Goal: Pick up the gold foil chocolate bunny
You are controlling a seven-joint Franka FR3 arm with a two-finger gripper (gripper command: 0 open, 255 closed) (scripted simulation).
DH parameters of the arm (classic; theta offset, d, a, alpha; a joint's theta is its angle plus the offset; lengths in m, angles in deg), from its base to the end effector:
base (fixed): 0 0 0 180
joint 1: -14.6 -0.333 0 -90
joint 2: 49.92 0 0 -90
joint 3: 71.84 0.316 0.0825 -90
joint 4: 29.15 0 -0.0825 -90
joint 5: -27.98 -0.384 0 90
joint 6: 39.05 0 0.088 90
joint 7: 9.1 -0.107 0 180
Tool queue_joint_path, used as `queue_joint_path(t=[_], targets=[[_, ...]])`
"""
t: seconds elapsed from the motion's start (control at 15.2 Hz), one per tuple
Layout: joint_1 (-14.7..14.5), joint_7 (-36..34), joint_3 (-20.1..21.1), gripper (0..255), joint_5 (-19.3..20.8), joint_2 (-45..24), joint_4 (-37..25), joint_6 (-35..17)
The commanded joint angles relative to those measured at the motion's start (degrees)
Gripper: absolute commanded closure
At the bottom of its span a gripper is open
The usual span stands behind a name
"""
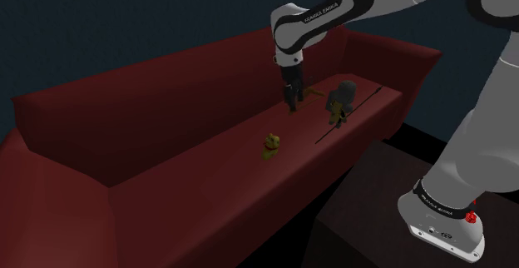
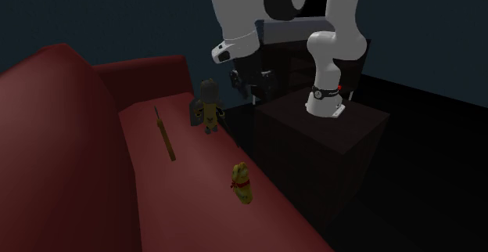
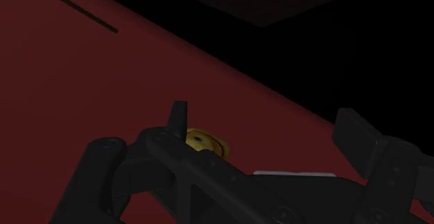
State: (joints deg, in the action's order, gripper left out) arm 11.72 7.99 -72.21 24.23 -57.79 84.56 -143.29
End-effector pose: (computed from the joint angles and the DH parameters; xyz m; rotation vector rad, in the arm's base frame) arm 0.5468 0.0294 0.3757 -2.9743 -0.4742 0.4440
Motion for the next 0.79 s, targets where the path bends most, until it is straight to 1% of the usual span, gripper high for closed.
queue_joint_path(t=[0.0,0.4,0.73], targets=[[-0.2,0.8,0.2,0,0.5,-5.6,-4.1,0.0],[-1.2,2.2,1.0,0,2.2,-21.0,-17.1,2.0],[-2.4,3.3,1.5,0,3.8,-34.5,-30.7,5.7]])
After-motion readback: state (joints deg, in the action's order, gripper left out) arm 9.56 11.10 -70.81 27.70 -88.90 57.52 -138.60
